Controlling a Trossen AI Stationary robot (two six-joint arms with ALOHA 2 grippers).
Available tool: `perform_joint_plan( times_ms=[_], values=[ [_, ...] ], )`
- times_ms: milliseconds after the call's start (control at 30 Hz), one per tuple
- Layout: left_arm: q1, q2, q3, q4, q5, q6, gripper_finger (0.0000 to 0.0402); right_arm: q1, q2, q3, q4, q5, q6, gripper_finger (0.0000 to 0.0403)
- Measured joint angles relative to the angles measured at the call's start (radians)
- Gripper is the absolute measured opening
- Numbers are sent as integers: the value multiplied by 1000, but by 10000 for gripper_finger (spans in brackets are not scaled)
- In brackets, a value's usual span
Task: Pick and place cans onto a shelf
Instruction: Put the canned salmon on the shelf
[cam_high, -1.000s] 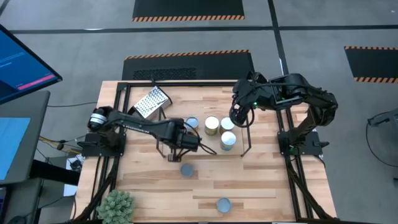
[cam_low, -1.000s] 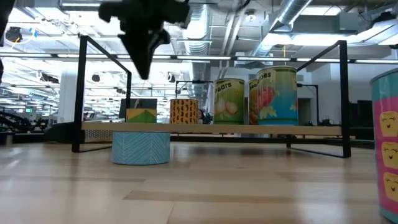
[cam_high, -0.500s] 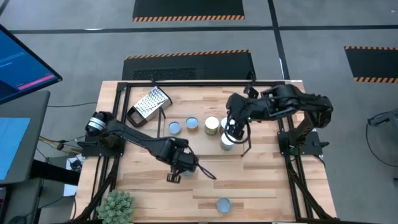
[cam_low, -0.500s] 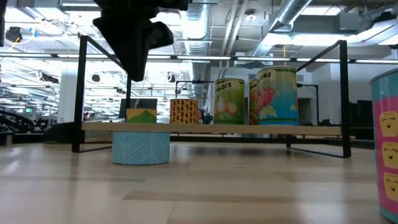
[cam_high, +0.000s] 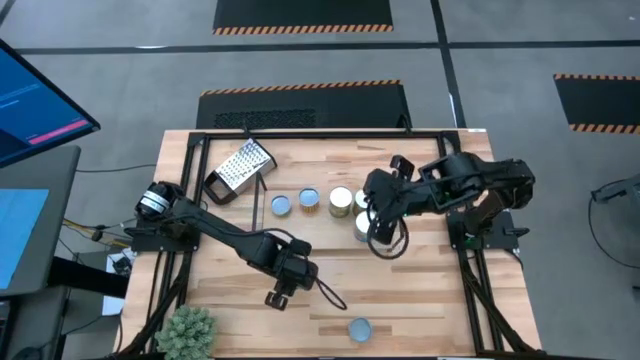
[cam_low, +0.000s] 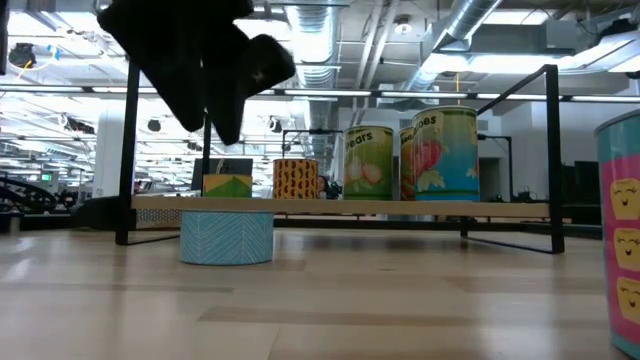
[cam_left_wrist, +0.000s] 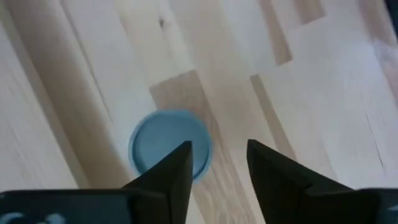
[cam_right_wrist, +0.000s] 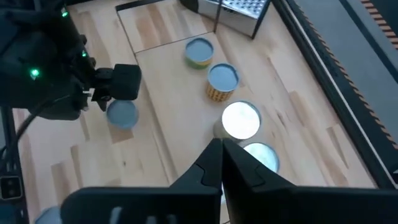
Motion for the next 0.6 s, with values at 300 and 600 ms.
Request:
perform_joint_plan(
  times_ms=[300,600],
  values=[
    [6,58,-1,14,37,66,149,38,10,1,0,0,45,22],
    [23,66,0,6,60,112,146,57,12,1,0,0,58,28]
  ],
)
